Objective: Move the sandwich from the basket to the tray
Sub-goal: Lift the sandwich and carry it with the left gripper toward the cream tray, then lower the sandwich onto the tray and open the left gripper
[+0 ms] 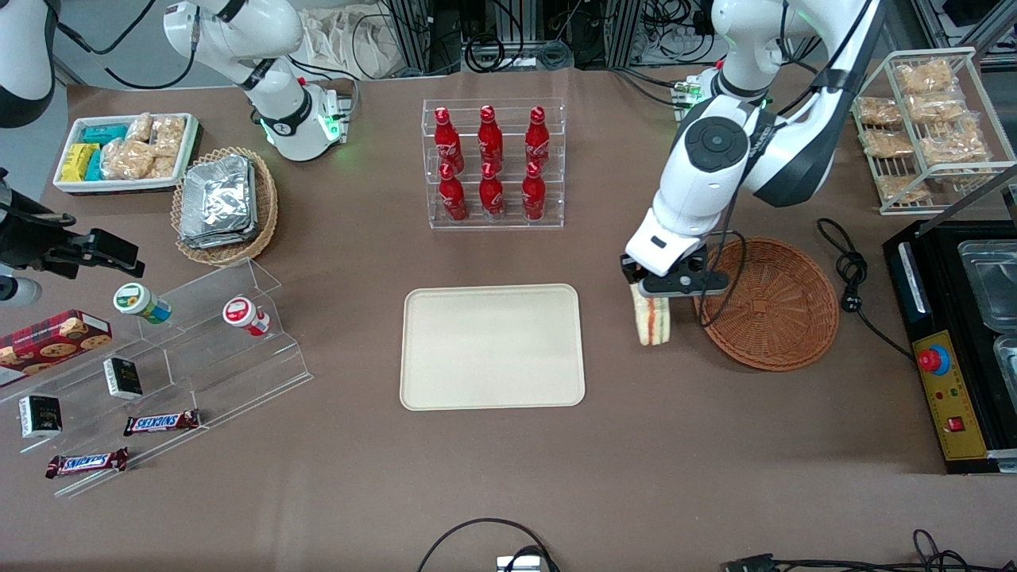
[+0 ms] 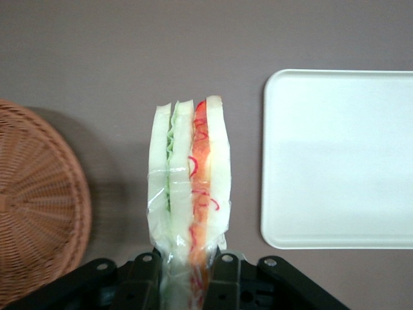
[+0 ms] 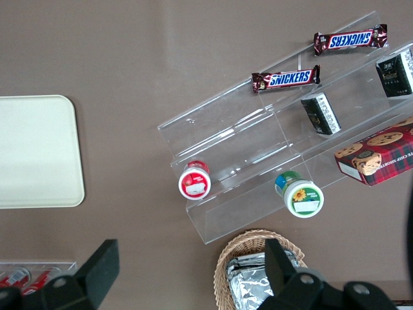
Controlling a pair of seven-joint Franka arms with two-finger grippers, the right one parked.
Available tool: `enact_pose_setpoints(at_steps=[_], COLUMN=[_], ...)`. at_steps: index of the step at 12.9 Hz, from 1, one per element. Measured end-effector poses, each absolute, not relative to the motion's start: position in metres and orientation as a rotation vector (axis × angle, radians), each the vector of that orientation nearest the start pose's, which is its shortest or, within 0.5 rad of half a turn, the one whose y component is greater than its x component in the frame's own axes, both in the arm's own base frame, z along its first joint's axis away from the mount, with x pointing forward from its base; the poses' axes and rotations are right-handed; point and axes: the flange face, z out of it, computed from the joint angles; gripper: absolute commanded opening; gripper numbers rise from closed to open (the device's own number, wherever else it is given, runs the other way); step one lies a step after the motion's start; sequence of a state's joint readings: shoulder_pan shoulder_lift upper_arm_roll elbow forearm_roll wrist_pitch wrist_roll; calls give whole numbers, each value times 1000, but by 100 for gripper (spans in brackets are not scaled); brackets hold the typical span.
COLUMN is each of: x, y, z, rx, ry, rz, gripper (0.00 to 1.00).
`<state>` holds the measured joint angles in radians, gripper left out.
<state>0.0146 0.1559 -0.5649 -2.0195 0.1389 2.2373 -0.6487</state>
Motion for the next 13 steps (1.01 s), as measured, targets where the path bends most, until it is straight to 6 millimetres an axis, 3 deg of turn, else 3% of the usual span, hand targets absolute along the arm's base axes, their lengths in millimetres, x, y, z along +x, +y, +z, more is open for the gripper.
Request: enact_pose_setpoints(at_steps=[7, 13], x=[526, 532], y=[-385, -435], z=[364, 319], rx=[-3198, -3197], ry=[56, 90], rz=[-154, -127], gripper=[22, 22])
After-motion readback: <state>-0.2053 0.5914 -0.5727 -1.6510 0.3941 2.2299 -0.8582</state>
